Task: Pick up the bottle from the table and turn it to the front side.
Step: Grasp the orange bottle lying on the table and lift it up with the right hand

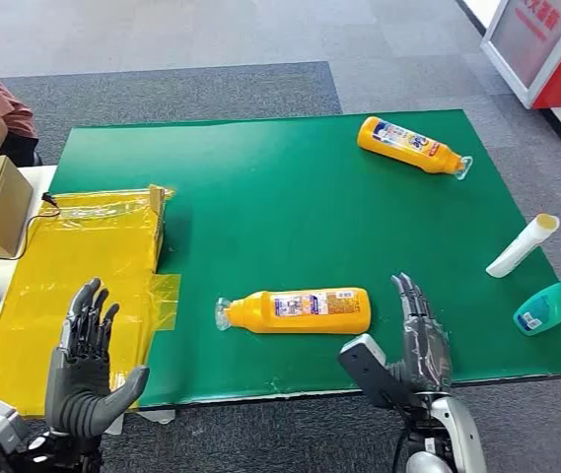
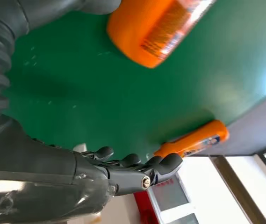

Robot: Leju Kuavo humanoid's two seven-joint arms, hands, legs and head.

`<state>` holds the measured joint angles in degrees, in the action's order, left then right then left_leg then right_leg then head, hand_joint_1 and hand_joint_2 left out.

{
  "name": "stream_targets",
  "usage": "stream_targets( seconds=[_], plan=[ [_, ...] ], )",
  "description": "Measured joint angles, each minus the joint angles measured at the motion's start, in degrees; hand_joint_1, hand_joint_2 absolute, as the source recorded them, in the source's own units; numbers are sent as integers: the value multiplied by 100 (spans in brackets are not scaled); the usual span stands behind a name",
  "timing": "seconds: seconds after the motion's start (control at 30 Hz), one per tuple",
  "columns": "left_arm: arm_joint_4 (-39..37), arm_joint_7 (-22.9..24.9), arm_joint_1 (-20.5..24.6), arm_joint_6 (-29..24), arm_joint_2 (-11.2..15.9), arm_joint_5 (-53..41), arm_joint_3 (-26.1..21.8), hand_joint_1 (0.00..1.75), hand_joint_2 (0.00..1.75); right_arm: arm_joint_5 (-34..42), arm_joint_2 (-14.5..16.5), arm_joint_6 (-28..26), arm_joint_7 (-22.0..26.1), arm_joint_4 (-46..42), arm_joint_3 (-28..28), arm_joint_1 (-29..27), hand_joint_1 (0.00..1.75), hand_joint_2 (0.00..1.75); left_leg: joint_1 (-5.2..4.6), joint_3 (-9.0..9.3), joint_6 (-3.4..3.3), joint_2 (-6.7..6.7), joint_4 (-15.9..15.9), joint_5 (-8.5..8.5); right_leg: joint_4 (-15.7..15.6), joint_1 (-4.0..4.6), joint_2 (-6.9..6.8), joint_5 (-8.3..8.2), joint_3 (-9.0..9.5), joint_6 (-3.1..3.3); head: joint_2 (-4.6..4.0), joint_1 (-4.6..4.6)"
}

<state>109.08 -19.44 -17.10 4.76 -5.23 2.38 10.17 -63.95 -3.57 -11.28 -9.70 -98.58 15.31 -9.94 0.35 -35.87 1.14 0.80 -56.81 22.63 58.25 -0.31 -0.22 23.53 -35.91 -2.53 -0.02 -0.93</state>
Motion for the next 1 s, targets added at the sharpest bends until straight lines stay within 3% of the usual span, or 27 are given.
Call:
stream_targets(
  seconds=[0.17, 0.3, 0.77, 0.97, 1.0],
  plan=[
    [-2, 46, 385, 137, -12, -239, 240, 0, 175, -835, -144, 499, -330, 555, 280, 423, 0, 175, 0, 0, -2, 0, 0, -10, 0, -1, 0, -7, 1, -3, 0, -1],
    [-31, 227, 1014, 130, 1, -622, 621, 0, 175, -1365, -150, 806, -555, 1641, 621, 1123, 0, 175, 0, -1, -7, 0, 0, -26, 0, 0, -2, -20, 1, -5, 0, -2],
    [-600, 558, 2290, 290, 40, -649, 1313, 0, 175, -1573, 175, 1009, -638, 3997, 1235, 2845, 0, 175, 0, 0, -1, 2, 0, -42, 0, 0, 0, -34, -1, -4, 0, -1],
    [-887, 598, 2552, 387, 37, -650, 1636, 0, 175, -1667, 290, 1018, -681, 4666, 1407, 3333, 0, 175, 0, 1, -6, 2, -1, -46, 0, -1, 1, -42, 1, -8, 0, -2],
    [-924, 604, 2573, 394, 37, -646, 1678, 0, 175, -1688, 304, 1021, -688, 4755, 1430, 3390, 44, 175, 0, 1, -6, 2, -1, -47, 0, -1, 1, -42, 1, -8, 0, -1]
  ],
)
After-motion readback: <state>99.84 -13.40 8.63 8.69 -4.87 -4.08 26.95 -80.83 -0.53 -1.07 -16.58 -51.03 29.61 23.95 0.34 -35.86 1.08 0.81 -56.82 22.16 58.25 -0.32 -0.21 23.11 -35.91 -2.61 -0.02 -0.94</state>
